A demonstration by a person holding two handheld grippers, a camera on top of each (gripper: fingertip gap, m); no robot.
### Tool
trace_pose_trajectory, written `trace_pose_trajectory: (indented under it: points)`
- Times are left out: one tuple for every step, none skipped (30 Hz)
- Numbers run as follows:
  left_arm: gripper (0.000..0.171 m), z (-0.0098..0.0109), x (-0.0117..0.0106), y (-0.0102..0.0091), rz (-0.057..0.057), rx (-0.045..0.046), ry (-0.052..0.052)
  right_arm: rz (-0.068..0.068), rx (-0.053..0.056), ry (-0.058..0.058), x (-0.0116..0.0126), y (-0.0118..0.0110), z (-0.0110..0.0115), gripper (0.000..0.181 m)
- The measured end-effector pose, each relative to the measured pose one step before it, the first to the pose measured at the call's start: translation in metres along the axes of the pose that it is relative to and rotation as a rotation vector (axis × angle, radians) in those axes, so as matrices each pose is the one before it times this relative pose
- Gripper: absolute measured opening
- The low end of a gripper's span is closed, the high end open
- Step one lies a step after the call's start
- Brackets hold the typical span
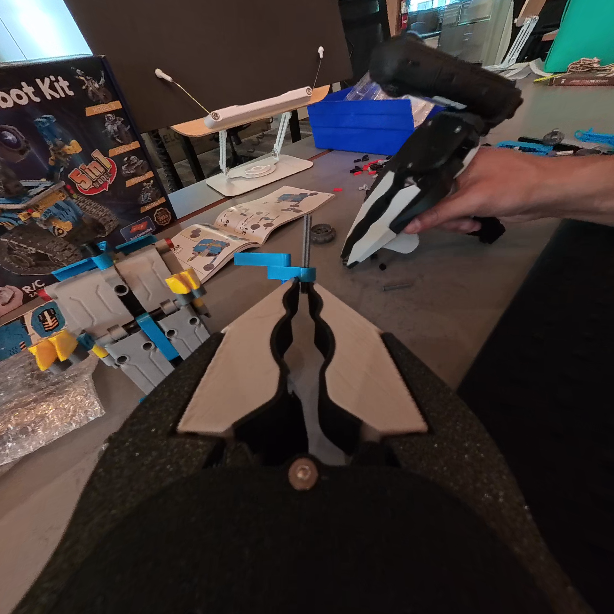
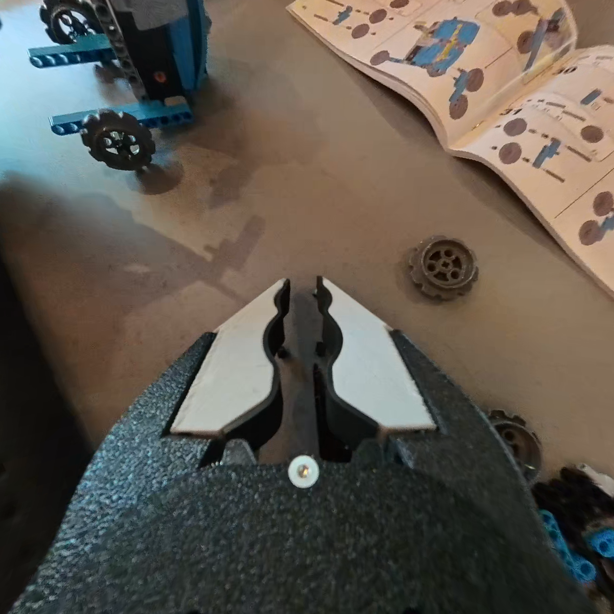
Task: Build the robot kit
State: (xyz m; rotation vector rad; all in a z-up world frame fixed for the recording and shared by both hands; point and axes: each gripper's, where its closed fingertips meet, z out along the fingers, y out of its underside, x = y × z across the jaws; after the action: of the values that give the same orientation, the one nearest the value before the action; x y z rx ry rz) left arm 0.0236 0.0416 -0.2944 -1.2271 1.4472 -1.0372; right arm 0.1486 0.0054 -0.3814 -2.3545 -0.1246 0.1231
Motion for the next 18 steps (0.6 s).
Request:
trace_pose_trajectory:
  points:
    - [0.004,0.0,0.0,0.0,-0.0002,0.00001,-0.0001,-0.0141,-0.0006,0.0137,0.00042,0.00035,-0.00046,0.015]
    - [0.004,-0.00002,-0.00004,0.00005,-0.0006,-0.00023,0.0001,-0.0107,-0.0124,0.0166,0.00183,0.00191,0.00066,0.016]
    - [0.004,0.00006,-0.00012,0.00007,-0.001,-0.00045,0.0001,-0.008,-0.0122,0.016,0.00245,0.00192,0.00099,0.015]
    - [0.004,0.00007,-0.00022,0.00006,-0.0011,-0.00026,0.0,0.0005,0.0029,0.0078,0.00174,-0.00048,-0.00014,0.015]
    - [0.004,0.0,-0.0001,0.00002,-0.0012,0.00004,0.0001,0.0079,-0.0026,-0.0053,0.00031,0.00022,-0.00031,0.015]
    - [0.004,0.00008,-0.00008,0.00003,-0.001,-0.00014,0.0004,0.0064,0.0025,-0.0097,-0.00008,-0.00005,-0.00067,0.015]
    - [0.004,0.0,-0.00015,0.00016,-0.0007,-0.00023,-0.0001,0.0048,-0.0015,0.0006,0.00174,0.00087,-0.00105,0.015]
    - [0.004,-0.00007,-0.00004,-0.00017,-0.0003,0.00064,-0.0004,-0.0029,-0.0057,0.0042,0.00257,0.00137,-0.0014,0.015]
    - [0.004,0.00005,0.00001,0.00004,-0.0005,0.00051,0.0005,-0.0099,-0.0003,0.0162,0.00501,0.00041,-0.00291,0.015]
    - [0.004,0.00004,-0.00002,0.00011,-0.0009,-0.00072,0.0009,-0.0079,0.008,0.0212,0.00663,-0.00109,-0.00429,0.014]
    - [0.004,0.00016,-0.00009,0.00019,-0.0007,-0.00078,0.0004,0.0014,0.0053,0.0054,0.00489,-0.0007,-0.00393,0.014]
    - [0.004,0.00016,-0.00018,0.00018,-0.0005,-0.00065,-0.0001,0.0157,-0.0013,-0.007,0.00312,0.00052,-0.00257,0.014]
    - [0.004,0.00041,-0.00024,0.00035,-0.0009,-0.00156,0.0,0.0236,-0.0065,-0.014,0.00143,0.00152,-0.00086,0.015]
    - [0.004,0.00046,-0.00017,0.00043,-0.0009,-0.00225,0.0005,0.0192,-0.0101,-0.0255,-0.00174,0.0021,0.00096,0.016]
    - [0.004,0.00043,-0.00009,0.00047,-0.0008,-0.00268,0.0004,0.0139,-0.0094,-0.0253,-0.00326,0.00163,0.00231,0.017]
    - [0.004,0.00038,-0.00012,0.0004,-0.0001,-0.00208,-0.0002,0.0092,-0.0125,-0.018,-0.00333,0.0014,0.00307,0.019]
    - [0.004,0.00023,-0.00009,0.00021,0.0006,-0.00124,-0.0003,0.0029,-0.0103,-0.0107,-0.00359,0.00048,0.0033,0.02]
    - [0.004,0.00009,0.00006,0.00012,0.0009,-0.0005,-0.0006,0.0003,-0.0062,0.0024,-0.0024,-0.0004,0.0025,0.02]
